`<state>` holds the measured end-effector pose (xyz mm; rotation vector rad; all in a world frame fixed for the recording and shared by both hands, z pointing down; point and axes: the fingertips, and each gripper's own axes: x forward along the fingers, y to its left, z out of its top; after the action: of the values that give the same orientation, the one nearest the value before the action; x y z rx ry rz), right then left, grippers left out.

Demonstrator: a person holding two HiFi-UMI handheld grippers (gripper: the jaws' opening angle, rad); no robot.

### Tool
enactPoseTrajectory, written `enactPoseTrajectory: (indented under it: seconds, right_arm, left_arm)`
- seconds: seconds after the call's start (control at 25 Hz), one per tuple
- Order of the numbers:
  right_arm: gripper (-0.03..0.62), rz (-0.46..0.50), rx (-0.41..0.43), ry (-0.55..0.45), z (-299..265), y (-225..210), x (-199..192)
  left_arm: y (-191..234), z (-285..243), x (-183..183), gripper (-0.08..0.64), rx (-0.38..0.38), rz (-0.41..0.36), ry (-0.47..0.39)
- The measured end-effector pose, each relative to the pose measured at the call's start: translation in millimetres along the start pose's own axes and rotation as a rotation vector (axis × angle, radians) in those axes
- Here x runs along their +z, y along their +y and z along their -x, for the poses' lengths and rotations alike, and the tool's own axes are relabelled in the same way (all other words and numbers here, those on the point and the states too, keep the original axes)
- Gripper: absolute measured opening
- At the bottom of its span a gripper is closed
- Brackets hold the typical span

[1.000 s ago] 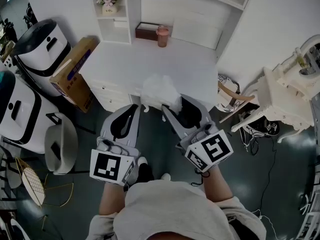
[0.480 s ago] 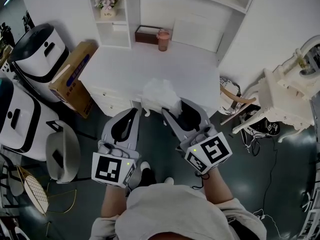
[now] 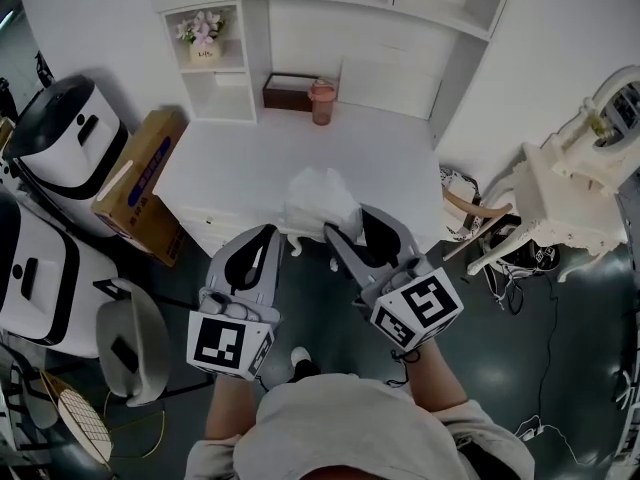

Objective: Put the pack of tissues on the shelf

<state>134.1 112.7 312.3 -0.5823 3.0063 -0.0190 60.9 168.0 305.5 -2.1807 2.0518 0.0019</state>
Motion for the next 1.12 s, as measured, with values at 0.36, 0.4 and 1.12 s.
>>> enactPoseTrajectory:
  seconds: [0.36,0.4,1.12]
  right_arm:
    - [0.183,0.004,-0.026,-0.012,-41,3,1]
    - [0.182,0.002,-0.030,-0.011,-44,3,0]
    - [0.181,0.002,-0.023,0.021,-124,-66,-9]
  left_arm:
    - [42,-17,-3,0.000,-0.047,0.005,-0.025]
    - [45,-19,-5,0.000,-0.048,0.008,-0.024]
    - [101,-107,-24,0.000,-0.032,0.021,-0.008]
